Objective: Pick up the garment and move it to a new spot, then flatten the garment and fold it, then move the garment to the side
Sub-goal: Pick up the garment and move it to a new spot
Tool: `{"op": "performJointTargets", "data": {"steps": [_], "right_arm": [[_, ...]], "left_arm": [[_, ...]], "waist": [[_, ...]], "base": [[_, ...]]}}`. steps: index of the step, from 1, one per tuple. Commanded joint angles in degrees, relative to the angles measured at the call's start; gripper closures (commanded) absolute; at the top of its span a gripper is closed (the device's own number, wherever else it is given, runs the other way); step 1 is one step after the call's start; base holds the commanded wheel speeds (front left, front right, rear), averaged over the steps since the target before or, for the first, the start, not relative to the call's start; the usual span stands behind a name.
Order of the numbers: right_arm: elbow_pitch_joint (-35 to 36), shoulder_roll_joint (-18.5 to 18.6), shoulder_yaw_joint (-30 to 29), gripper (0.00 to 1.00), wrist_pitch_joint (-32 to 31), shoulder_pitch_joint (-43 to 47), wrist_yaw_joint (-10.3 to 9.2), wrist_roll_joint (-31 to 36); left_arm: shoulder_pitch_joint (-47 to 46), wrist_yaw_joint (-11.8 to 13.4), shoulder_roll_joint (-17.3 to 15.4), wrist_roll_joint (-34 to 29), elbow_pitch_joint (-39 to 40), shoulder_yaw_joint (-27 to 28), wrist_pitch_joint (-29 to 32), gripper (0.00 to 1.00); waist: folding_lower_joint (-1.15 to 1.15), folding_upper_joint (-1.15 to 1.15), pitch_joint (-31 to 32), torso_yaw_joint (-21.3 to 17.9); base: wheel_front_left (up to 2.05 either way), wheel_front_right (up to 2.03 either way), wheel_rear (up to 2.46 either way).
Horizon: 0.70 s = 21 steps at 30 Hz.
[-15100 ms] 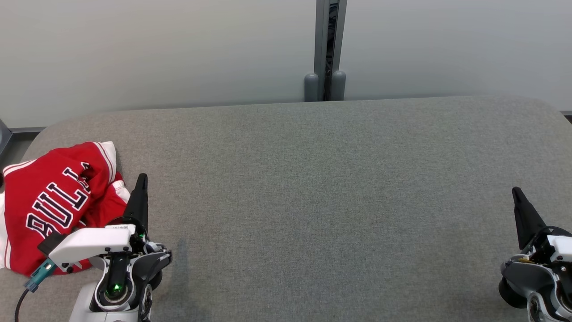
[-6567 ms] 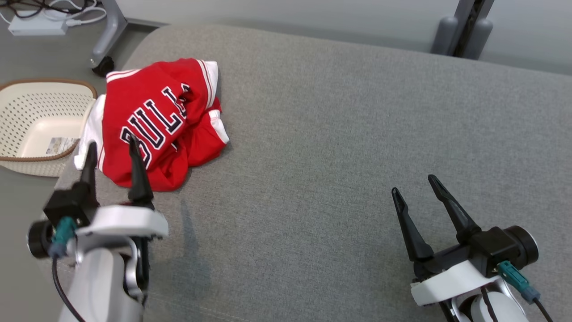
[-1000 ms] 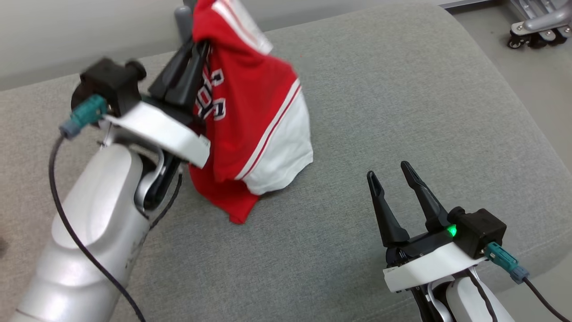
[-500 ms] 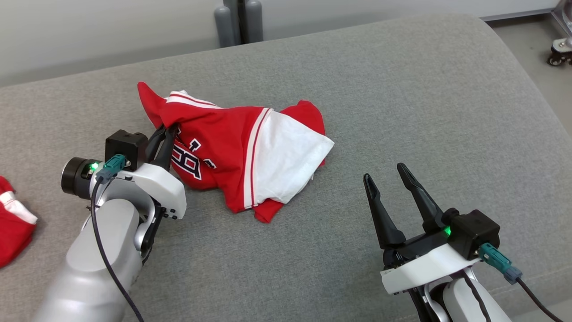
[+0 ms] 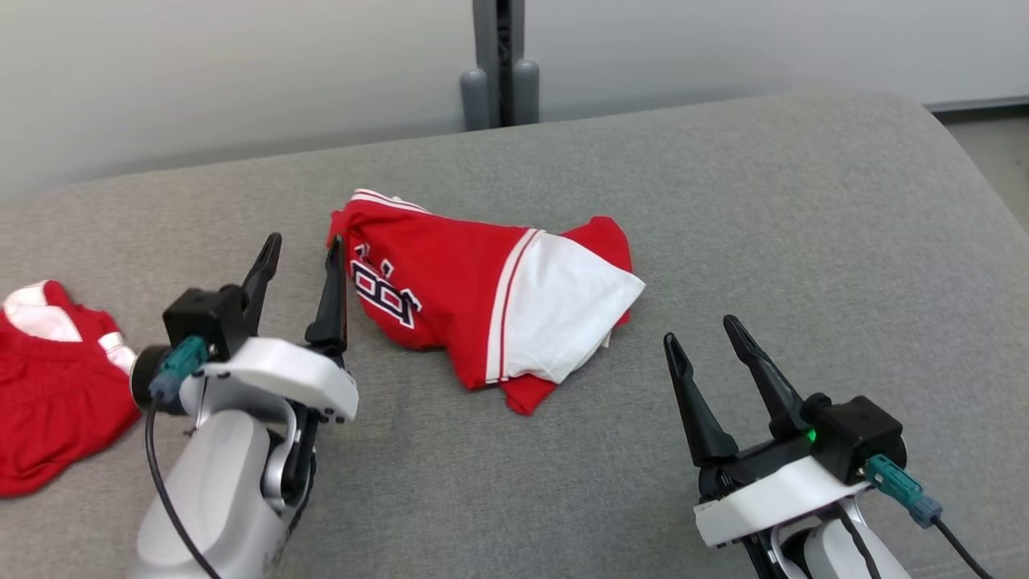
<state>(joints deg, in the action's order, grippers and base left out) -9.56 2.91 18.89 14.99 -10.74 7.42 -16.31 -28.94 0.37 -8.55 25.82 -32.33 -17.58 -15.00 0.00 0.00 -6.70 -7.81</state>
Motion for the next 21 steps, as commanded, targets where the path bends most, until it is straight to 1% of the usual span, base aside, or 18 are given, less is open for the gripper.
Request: {"op": "performJointTargets", "data": {"steps": [1, 6, 13, 17, 21], "right_arm": [[0.0, 0.4, -0.4, 0.0, 0.3, 0.9, 0.13, 0.3], [-0.3, 0.5, -1.6, 0.0, 0.3, 2.2, 0.13, 0.9], [-0.5, 0.3, -4.1, 0.0, 0.3, 4.2, 0.13, 1.9], [-0.2, 0.2, -5.6, 0.0, 0.3, 5.3, 0.13, 2.9], [0.1, 0.2, -6.8, 0.0, 0.3, 6.2, 0.13, 3.8]], "left_arm": [[2.2, 0.5, 0.1, -0.6, 1.8, 1.1, -0.2, 0.0], [9.3, 1.6, 1.7, -2.0, 9.9, 5.2, -0.2, 0.0], [18.3, 2.1, 3.1, -6.9, 19.5, 9.2, -0.1, 0.0], [22.7, 2.2, 4.0, -9.4, 22.8, 11.1, -0.1, 0.0], [26.2, 1.5, 4.6, -11.4, 24.1, 12.2, -0.1, 0.0]], "waist": [[0.0, 0.0, 1.4, 1.6], [0.0, 0.0, 3.0, 3.9], [0.0, 0.0, 5.0, 6.4], [0.0, 0.0, 5.9, 7.2], [0.0, 0.0, 6.7, 7.7]], "base": [[0.0, 0.0, 0.0], [0.0, 0.0, 0.0], [0.0, 0.0, 0.0], [0.0, 0.0, 0.0], [0.0, 0.0, 0.0]]}}
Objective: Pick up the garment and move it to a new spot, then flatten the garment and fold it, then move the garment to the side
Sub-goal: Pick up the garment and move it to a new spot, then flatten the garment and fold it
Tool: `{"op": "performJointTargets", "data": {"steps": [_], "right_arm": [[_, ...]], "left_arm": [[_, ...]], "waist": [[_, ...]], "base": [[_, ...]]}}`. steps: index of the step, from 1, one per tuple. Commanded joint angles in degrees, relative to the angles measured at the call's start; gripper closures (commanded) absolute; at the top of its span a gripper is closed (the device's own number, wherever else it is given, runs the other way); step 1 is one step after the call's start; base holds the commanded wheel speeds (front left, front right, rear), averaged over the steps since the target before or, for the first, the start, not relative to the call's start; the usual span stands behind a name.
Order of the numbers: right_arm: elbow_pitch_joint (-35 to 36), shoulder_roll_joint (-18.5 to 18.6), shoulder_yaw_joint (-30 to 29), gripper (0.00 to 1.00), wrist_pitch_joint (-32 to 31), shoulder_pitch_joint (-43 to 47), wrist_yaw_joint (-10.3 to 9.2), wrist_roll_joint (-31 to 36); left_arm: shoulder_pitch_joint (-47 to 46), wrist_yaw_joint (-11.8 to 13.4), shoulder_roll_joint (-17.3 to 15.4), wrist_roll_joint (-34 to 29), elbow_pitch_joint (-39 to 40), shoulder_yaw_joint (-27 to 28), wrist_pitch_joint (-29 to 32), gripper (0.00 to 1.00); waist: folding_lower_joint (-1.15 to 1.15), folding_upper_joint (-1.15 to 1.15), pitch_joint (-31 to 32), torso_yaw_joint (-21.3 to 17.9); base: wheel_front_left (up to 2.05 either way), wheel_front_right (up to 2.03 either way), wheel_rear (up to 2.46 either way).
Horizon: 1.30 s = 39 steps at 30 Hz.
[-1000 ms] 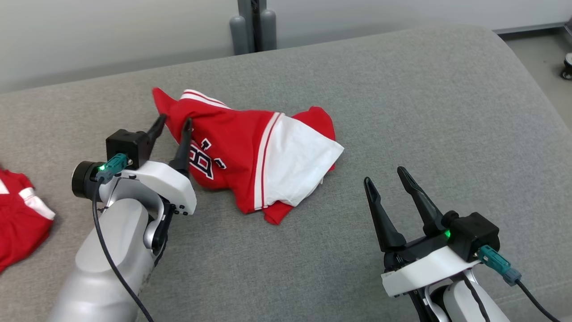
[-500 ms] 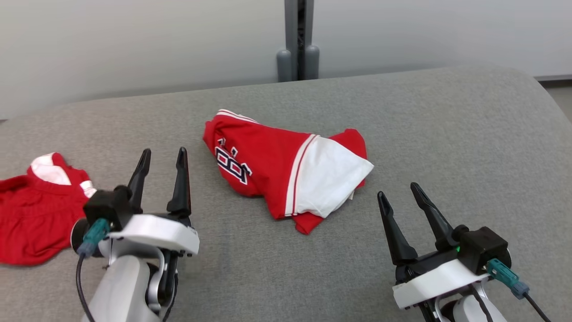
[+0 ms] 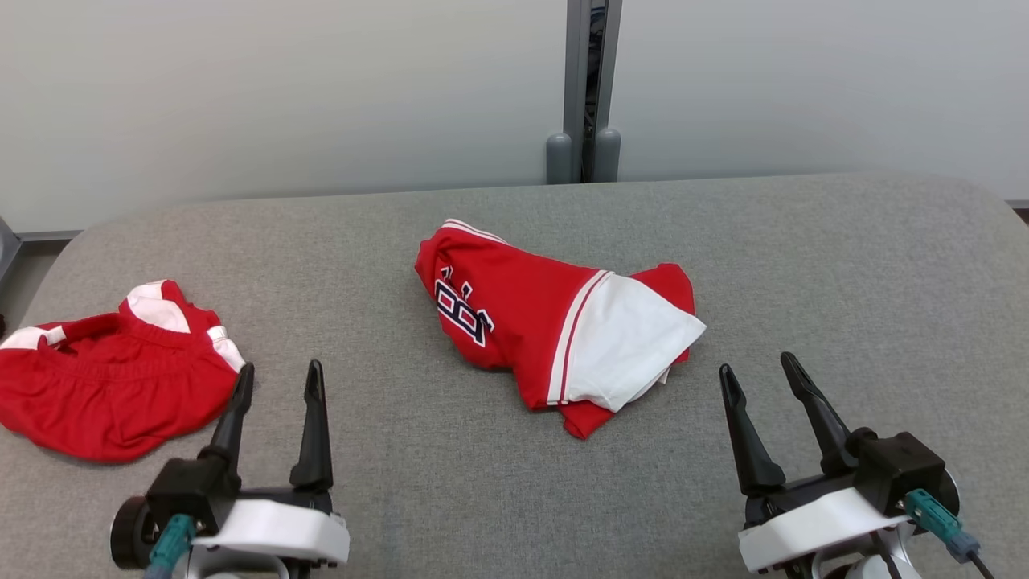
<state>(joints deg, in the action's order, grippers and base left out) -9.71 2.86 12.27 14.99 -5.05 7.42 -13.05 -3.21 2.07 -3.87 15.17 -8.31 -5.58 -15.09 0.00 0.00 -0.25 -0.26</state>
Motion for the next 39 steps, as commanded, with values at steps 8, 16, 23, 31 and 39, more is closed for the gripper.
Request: {"op": "performJointTargets", "data": {"steps": [8, 16, 23, 31, 39], "right_arm": [[-0.1, 0.2, -2.0, 0.0, 0.3, 2.6, 0.13, 1.4], [-0.6, 0.1, -2.4, 0.0, 0.3, 4.3, 0.13, 1.4], [-1.0, 0.1, -2.3, 0.0, 0.3, 3.9, 0.13, 1.0], [-1.3, 0.1, -2.0, 0.0, 0.3, 3.6, 0.14, 0.6], [-1.4, 0.1, -1.5, 0.0, 0.3, 3.3, 0.14, 0.6]], "left_arm": [[5.2, -0.8, 0.7, -4.1, 0.4, 0.6, -0.1, 0.0], [7.6, -0.7, 0.8, -7.2, -0.4, -0.3, -0.1, 0.0], [7.0, -0.3, 0.9, -7.2, -0.8, -0.7, -0.1, 0.0], [6.9, 0.4, 0.9, -6.5, -1.0, -1.0, -0.1, 0.0], [6.7, 0.1, 0.9, -5.9, -1.2, -2.0, -0.1, 0.0]], "waist": [[0.0, 0.0, 1.9, 0.8], [0.0, 0.0, 2.8, 1.0], [0.0, 0.0, 2.9, 0.9], [0.0, 0.0, 2.7, 0.1], [0.0, 0.0, 2.4, -1.4]], "base": [[0.0, 0.0, 0.0], [0.0, 0.0, 0.0], [0.0, 0.0, 0.0], [0.0, 0.0, 0.0], [0.0, 0.0, 0.0]]}}
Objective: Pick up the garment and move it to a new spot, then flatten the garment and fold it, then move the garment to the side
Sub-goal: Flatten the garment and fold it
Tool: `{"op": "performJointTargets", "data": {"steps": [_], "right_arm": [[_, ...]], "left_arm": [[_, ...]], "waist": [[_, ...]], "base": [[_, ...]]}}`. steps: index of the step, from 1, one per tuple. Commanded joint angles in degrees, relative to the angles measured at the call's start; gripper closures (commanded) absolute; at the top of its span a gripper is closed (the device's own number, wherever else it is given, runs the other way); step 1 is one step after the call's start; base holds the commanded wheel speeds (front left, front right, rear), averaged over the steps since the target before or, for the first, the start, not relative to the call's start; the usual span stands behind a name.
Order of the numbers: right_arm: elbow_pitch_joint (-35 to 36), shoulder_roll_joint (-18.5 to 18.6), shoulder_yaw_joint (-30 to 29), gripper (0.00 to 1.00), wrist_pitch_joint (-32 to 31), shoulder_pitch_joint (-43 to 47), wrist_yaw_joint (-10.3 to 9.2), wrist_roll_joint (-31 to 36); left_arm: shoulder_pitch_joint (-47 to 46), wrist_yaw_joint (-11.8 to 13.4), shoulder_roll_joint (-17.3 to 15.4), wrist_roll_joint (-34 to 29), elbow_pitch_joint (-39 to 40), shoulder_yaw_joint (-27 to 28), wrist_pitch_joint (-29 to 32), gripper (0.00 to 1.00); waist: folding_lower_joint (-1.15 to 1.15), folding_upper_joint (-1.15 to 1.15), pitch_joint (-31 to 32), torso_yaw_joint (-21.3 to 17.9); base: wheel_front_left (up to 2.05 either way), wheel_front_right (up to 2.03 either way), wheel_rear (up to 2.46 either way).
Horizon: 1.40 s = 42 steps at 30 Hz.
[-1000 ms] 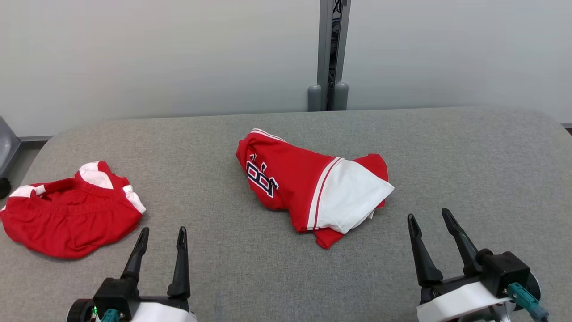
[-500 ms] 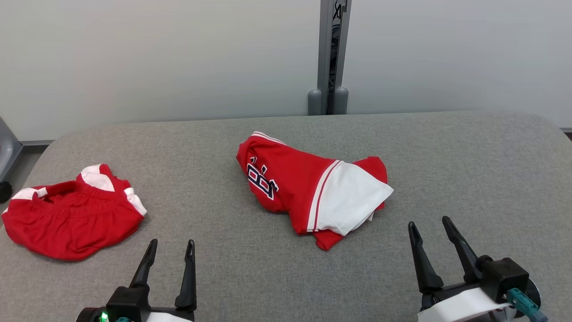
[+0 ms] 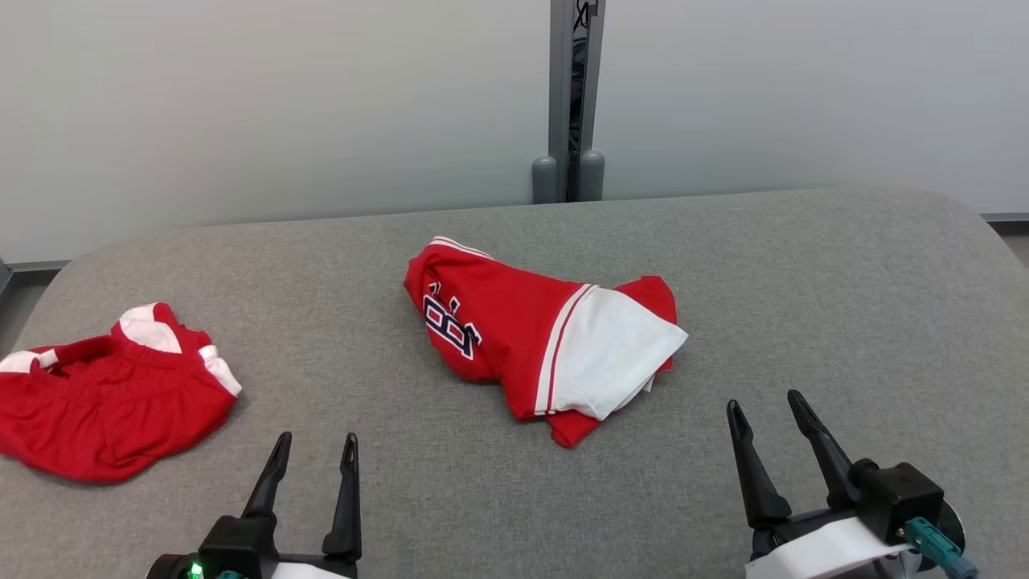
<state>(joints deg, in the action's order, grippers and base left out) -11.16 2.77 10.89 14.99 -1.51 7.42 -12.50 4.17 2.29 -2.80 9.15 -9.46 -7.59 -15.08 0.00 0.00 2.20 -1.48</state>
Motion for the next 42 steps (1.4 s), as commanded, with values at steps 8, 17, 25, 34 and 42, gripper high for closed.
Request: {"op": "performJointTargets", "data": {"steps": [8, 17, 25, 34, 42], "right_arm": [[-0.4, 0.2, -0.8, 0.0, 0.3, -1.1, 0.14, 0.5], [0.6, 0.2, -1.2, 0.0, 0.3, -2.9, 0.14, 0.3], [1.1, 0.2, -1.5, 0.0, 0.3, -4.6, 0.14, -0.1], [2.2, 0.2, -0.7, 0.0, 0.3, -7.9, 0.14, -1.4], [2.2, 0.2, 0.0, 0.0, 0.3, -10.1, 0.14, -2.5]], "left_arm": [[-4.3, -1.8, -0.2, 0.5, -1.0, -3.3, -0.1, 0.0], [-11.9, -2.6, -0.2, -0.1, -2.4, -8.0, -0.1, 0.0], [-19.9, -5.0, -0.2, -2.2, -8.1, -13.3, -0.1, 0.0], [-36.5, -5.6, -0.3, -0.9, -19.3, -25.5, 6.0, 0.0], [-46.2, -1.3, -0.2, -1.5, -29.1, -33.9, 9.5, 0.0]], "waist": [[0.0, 0.0, -1.9, -3.5], [0.0, 0.0, -5.9, -9.7], [0.0, 0.0, -10.3, -14.2], [0.0, 0.0, -17.1, -16.8], [0.0, 0.0, -20.5, -18.1]], "base": [[0.0, 0.0, 0.0], [0.0, 0.0, 0.0], [0.0, 0.0, 0.0], [0.0, 0.0, 0.0], [0.0, 0.0, 0.0]]}}
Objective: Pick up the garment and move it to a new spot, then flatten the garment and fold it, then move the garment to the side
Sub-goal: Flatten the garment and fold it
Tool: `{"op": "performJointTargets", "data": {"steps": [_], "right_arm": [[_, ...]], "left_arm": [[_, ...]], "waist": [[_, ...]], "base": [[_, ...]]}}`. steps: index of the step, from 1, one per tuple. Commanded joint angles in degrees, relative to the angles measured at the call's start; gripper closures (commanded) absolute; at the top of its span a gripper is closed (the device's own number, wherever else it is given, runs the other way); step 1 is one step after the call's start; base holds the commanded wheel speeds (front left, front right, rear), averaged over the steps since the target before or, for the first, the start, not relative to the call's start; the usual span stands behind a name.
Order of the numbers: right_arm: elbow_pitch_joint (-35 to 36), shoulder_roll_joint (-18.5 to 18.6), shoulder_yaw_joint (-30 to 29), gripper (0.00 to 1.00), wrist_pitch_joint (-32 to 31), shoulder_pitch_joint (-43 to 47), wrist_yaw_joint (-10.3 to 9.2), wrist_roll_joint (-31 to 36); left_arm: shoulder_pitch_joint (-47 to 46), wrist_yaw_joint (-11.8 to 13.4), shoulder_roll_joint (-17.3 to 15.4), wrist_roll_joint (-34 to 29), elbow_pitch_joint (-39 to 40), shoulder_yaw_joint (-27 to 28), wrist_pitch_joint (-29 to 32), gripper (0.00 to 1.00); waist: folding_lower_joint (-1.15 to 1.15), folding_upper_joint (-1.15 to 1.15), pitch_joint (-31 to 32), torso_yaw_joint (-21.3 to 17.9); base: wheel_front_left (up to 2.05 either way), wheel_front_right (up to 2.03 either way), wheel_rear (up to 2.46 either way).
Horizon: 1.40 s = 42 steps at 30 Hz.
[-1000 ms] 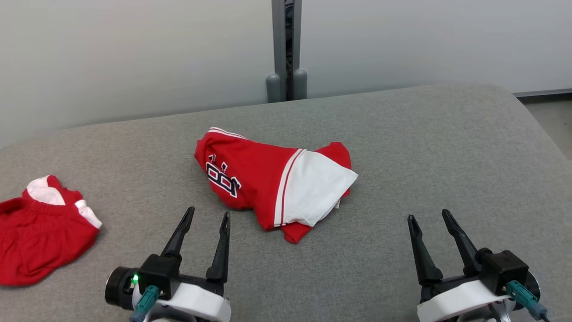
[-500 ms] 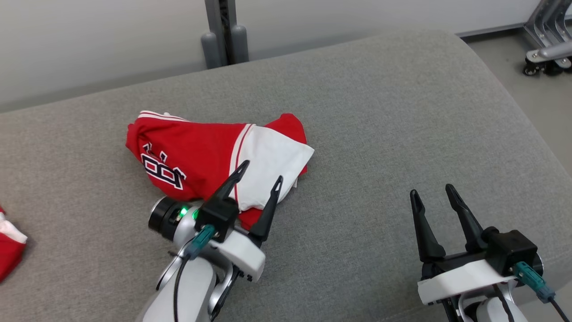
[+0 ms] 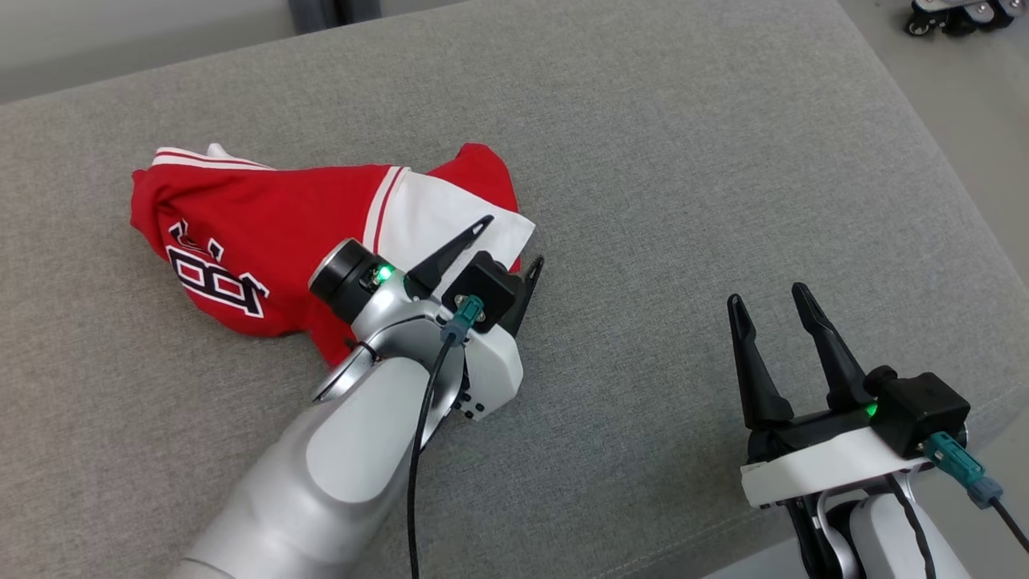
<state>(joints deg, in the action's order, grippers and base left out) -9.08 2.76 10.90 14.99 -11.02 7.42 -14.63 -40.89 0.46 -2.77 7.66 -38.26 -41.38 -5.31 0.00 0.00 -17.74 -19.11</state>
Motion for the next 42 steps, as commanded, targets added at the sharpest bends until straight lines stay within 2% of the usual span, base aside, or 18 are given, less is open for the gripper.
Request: {"op": "performJointTargets", "data": {"steps": [1, 13, 14, 15, 22, 25, 26, 28, 34, 36, 42], "right_arm": [[0.1, 0.2, 0.0, 0.0, 0.3, -0.7, 0.14, -0.5], [0.1, 0.2, 1.1, 0.0, 0.3, -2.0, 0.14, -1.6], [0.1, 0.2, 1.1, 0.0, 0.3, -2.1, 0.14, -1.7], [0.2, 0.2, 1.1, 0.0, 0.3, -2.3, 0.14, -1.8], [0.0, 0.2, 0.4, 0.0, 0.3, -1.6, 0.14, -1.5], [-0.5, 0.3, 0.6, 0.0, 0.3, -1.3, 0.14, -1.4], [-0.5, 0.3, 0.6, 0.0, 0.3, -1.3, 0.14, -1.4], [-0.7, 0.3, 0.9, 0.0, 0.3, -1.2, 0.14, -1.4], [-1.2, 0.3, 1.6, 0.0, 0.3, -0.7, 0.14, -1.1], [-1.1, 0.3, 1.7, 0.0, 0.3, -0.6, 0.14, -1.2], [-1.0, 0.2, 1.3, 0.0, 0.3, -0.2, 0.14, -1.3]], "left_arm": [[-1.7, 1.2, -0.3, 0.2, -1.1, -0.9, -0.4, 0.0], [-8.8, 7.4, -0.3, 3.6, -8.0, -10.3, 1.4, 0.0], [-9.1, 7.9, -0.3, 3.8, -8.5, -10.8, 1.6, 0.33], [-9.6, 8.4, -0.3, 3.8, -9.0, -11.4, 1.7, 1.0], [-10.8, 9.7, -0.2, 8.7, -8.6, -12.4, -1.2, 1.0], [-11.2, 8.5, -0.2, 13.9, -5.1, -11.3, -4.4, 1.0], [-11.2, 8.5, -0.2, 13.9, -5.1, -11.3, -4.4, 1.0], [-11.4, 7.6, -0.2, 17.7, -3.1, -10.6, -4.8, 1.0], [-11.3, 6.0, -0.2, 25.3, -1.4, -12.4, -0.5, 1.0], [-9.5, 5.3, -0.3, 27.7, -2.7, -14.1, 1.0, 0.02], [-8.2, 6.1, -0.2, 28.6, -6.0, -17.5, 0.0, 0.0]], "waist": [[0.0, 0.0, -0.8, -0.7], [0.0, 0.0, -2.7, -2.2], [0.0, 0.0, -2.8, -2.3], [0.0, 0.0, -2.9, -2.4], [0.0, 0.0, -2.5, -1.6], [0.0, 0.0, -1.0, -0.5], [0.0, 0.0, -1.0, -0.5], [0.0, 0.0, 0.0, -0.1], [0.0, 0.0, 2.5, 0.2], [0.0, 0.0, 2.7, -0.1], [0.0, 0.0, 2.5, -0.3]], "base": [[0.0, 0.0, 0.0], [0.0, 0.0, 0.0], [0.0, 0.0, 0.0], [0.0, 0.0, 0.0], [0.0, 0.0, 0.0], [0.0, 0.0, 0.0], [0.0, 0.0, 0.0], [0.0, 0.0, 0.0], [0.0, 0.0, 0.0], [0.0, 0.0, 0.0], [0.0, 0.0, 0.0]]}}
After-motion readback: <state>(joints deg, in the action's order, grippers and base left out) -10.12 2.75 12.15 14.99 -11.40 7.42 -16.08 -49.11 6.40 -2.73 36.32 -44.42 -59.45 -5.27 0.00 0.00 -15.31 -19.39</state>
